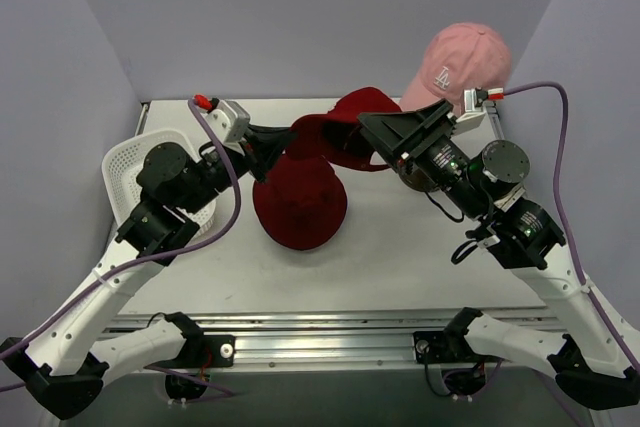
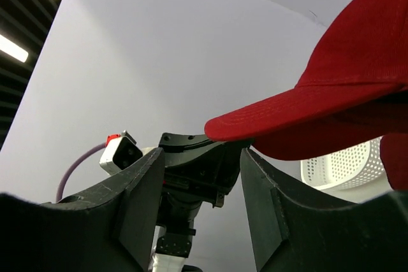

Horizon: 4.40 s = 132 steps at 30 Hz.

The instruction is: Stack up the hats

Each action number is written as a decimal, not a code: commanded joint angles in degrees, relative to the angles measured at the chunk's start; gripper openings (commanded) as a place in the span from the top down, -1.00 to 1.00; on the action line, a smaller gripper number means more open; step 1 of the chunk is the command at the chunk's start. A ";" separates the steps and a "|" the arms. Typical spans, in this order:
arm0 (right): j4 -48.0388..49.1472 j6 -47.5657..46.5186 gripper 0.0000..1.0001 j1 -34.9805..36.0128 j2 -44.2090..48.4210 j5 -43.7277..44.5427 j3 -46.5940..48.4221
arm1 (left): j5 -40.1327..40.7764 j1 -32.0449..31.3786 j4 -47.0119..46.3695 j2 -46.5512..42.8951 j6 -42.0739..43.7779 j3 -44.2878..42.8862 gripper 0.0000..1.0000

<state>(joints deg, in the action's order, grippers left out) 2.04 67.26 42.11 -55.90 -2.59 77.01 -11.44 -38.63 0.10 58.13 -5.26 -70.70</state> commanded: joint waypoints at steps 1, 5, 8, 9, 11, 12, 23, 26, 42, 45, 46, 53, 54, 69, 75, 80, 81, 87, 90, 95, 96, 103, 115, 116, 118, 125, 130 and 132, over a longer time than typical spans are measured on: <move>-0.80 3.31 0.07 0.43 0.27 2.41 0.77 | 4.58 -1.71 -6.95 -0.74 2.97 -0.23 0.95; -1.69 4.45 0.07 0.43 -0.17 4.61 0.24 | 6.34 -4.60 -6.26 -0.65 5.08 0.12 0.95; -1.87 5.68 0.07 0.43 -0.61 5.40 -0.63 | 7.84 -5.58 -6.34 -0.74 7.28 0.56 0.95; -1.87 5.95 0.07 0.43 -0.79 5.66 -0.81 | 7.75 -6.01 -6.43 -0.82 7.45 0.73 0.95; -1.87 6.30 0.07 0.43 -0.88 6.63 -1.42 | 8.10 -6.72 -6.51 -0.82 8.50 1.00 0.95; -1.87 6.30 0.07 0.43 -0.88 6.89 -1.51 | 8.28 -7.33 -6.43 -0.82 8.86 1.09 0.95; 2.08 6.65 0.55 0.43 -2.37 6.81 -4.32 | 6.96 -8.57 -8.19 -2.76 10.97 4.78 0.95; 5.42 4.90 1.00 0.43 -2.37 5.84 -6.17 | 6.78 -8.65 -8.01 -3.37 11.06 5.22 0.95; 20.02 -20.23 1.00 0.26 0.62 -2.60 -6.71 | 15.21 -8.65 -5.81 -14.87 1.76 8.29 -0.22; 18.52 -25.24 1.00 -0.01 -0.78 -3.38 -2.32 | 16.72 -8.57 -4.94 -14.37 -0.36 7.77 -0.31; 16.78 -26.73 1.00 -0.18 -2.18 -3.73 -0.91 | 16.11 -8.57 -4.32 -13.66 -0.80 7.16 -0.33; 4.82 -36.24 1.00 -9.11 -11.50 -7.32 17.27 | 15.75 -8.57 2.45 -5.49 -5.02 -1.46 -0.36; 3.94 -35.80 1.00 -10.98 -12.64 -8.91 21.21 | 16.01 -8.57 2.45 -4.26 -6.51 -1.90 -0.36; 51.12 16.21 1.00 -52.74 -20.04 -42.85 6.49 | 13.29 -8.57 -5.19 5.32 -13.20 5.91 -0.36; 68.87 28.88 1.00 -56.43 -17.14 -40.48 -5.27 | 12.15 -8.57 -7.83 6.99 -13.03 9.43 -0.36; 70.90 30.38 1.00 -58.10 -12.84 -38.64 -11.52 | 11.71 -8.57 -8.18 7.26 -12.32 11.19 -0.36; 70.82 30.38 1.00 -58.36 -12.14 -38.37 -13.19 | 11.53 -8.57 -8.62 7.00 -12.32 11.54 -0.36; 71.52 30.29 1.00 -59.25 -10.02 -38.45 -16.80 | 11.44 -8.57 -10.56 5.77 -12.76 14.45 -0.36; 72.05 29.94 1.00 -59.51 -9.49 -38.46 -19.70 | 11.44 -8.57 -10.47 5.68 -12.76 14.36 -0.36; 78.02 32.14 1.00 -60.47 -10.98 -38.54 -23.31 | 11.44 -8.57 -10.73 5.68 -12.94 14.71 -0.36; 78.81 32.57 1.00 -60.74 -11.33 -38.72 -23.49 | 9.88 -8.57 -11.43 5.77 -13.20 14.71 -0.36; 83.56 34.68 1.00 -61.71 -11.96 -39.77 -25.33 | 6.18 -8.57 -12.14 10.59 -18.11 4.98 -0.37; 91.99 38.28 1.00 -62.50 -12.56 -39.42 -32.18 | -1.39 -8.57 -12.93 30.37 -30.42 -20.88 -0.45; 93.22 39.07 1.00 -62.50 -13.09 -39.33 -32.71 | -1.74 -8.57 -13.37 31.25 -31.04 -21.67 -0.46; 96.30 40.92 1.00 -62.85 -14.41 -39.77 -32.98 | -2.44 -8.57 -13.98 33.62 -32.79 -23.60 -0.47; 97.80 41.46 1.00 -63.38 -15.47 -40.91 -32.63 | -5.34 -8.57 -17.41 40.21 -37.71 -27.82 -0.50; 97.27 40.32 1.00 -63.38 -15.38 -42.41 -32.28 | -5.52 -8.57 -17.76 43.03 -38.95 -30.99 -0.53; 97.18 39.96 1.00 -63.38 -15.21 -42.76 -31.93 | -5.17 -8.57 -17.15 43.82 -38.60 -32.05 -0.54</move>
<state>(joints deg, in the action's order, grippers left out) 74.63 108.18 -20.71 -71.40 -42.63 44.23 -15.68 -47.09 -13.37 101.78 -42.74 -98.59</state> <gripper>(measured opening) 0.041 0.766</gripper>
